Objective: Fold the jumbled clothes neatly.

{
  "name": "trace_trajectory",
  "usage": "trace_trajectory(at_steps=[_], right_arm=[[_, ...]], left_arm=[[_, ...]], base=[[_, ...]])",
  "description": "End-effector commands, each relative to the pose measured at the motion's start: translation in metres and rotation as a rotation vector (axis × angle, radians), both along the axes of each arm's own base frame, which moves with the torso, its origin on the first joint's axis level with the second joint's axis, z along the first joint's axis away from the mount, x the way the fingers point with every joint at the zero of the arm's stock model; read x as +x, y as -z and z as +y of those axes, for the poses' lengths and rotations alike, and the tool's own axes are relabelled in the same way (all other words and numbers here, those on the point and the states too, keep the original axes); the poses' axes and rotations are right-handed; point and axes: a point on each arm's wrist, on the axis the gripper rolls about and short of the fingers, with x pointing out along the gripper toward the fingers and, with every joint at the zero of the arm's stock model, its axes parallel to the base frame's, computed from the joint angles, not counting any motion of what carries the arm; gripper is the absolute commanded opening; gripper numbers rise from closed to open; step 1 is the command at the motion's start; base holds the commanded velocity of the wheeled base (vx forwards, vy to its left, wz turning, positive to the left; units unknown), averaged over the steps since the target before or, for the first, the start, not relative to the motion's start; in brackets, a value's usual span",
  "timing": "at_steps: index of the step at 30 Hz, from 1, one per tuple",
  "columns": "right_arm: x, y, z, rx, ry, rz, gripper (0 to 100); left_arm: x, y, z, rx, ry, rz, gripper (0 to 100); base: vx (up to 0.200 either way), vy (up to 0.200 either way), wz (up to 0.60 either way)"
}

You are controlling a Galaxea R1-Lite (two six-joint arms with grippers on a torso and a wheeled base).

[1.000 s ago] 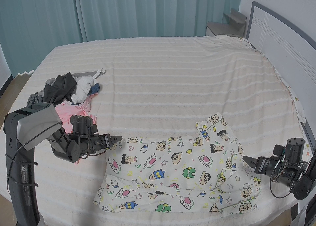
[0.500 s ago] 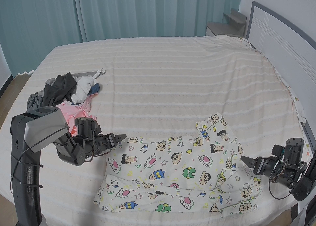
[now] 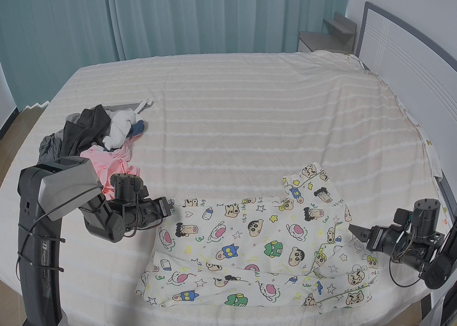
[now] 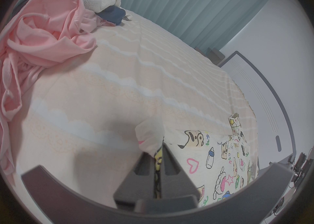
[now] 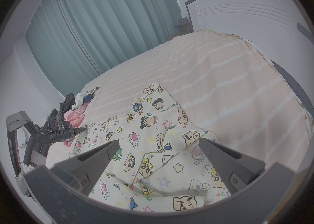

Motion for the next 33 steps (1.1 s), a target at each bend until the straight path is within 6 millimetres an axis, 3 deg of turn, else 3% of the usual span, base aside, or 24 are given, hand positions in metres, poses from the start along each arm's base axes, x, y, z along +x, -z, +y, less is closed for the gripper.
trace_trajectory(at_steps=[1, 6, 7, 8, 10, 13, 14, 15, 19, 27, 33], right_arm=[[0.011, -0.006, -0.008, 0.008, 0.033, -0.040, 100], [0.040, -0.003, -0.011, 0.023, 0.010, -0.013, 100], [0.070, -0.010, -0.013, 0.022, 0.005, -0.008, 100], [0.084, -0.015, -0.014, 0.025, 0.000, 0.011, 100], [0.102, -0.019, -0.014, 0.038, -0.023, 0.057, 100], [0.145, -0.022, -0.015, 0.066, -0.064, 0.141, 100], [0.148, -0.022, -0.015, 0.066, -0.064, 0.140, 100], [0.171, -0.020, -0.014, 0.066, -0.062, 0.121, 100], [0.209, -0.001, -0.014, 0.034, -0.076, 0.138, 100], [0.254, 0.023, -0.019, -0.010, -0.097, 0.158, 100], [0.267, 0.038, -0.027, -0.064, -0.141, 0.210, 100]], left_arm=[[0.000, -0.001, 0.001, 0.002, -0.006, -0.005, 0], [-0.001, -0.022, 0.001, -0.020, -0.024, -0.045, 0], [-0.001, -0.027, 0.001, -0.022, -0.026, -0.055, 0], [-0.001, -0.029, 0.001, -0.022, -0.027, -0.062, 0], [-0.001, -0.032, 0.000, -0.019, -0.032, -0.068, 0], [0.001, -0.033, -0.006, 0.005, -0.062, -0.082, 0], [0.001, -0.034, -0.006, 0.006, -0.064, -0.084, 0], [0.001, -0.034, -0.010, 0.018, -0.078, -0.089, 0], [-0.003, -0.034, -0.017, 0.035, -0.086, -0.087, 0], [-0.004, -0.035, -0.022, 0.058, -0.107, -0.095, 0], [-0.005, -0.033, -0.022, 0.062, -0.108, -0.091, 0]], base=[[0.000, 0.000, 0.00], [0.000, 0.000, 0.00], [0.000, 0.000, 0.00], [0.000, 0.000, 0.00], [0.000, 0.000, 0.00], [0.000, 0.000, 0.00], [0.000, 0.000, 0.00], [0.000, 0.000, 0.00], [0.000, 0.000, 0.00], [0.000, 0.000, 0.00], [0.000, 0.000, 0.00]])
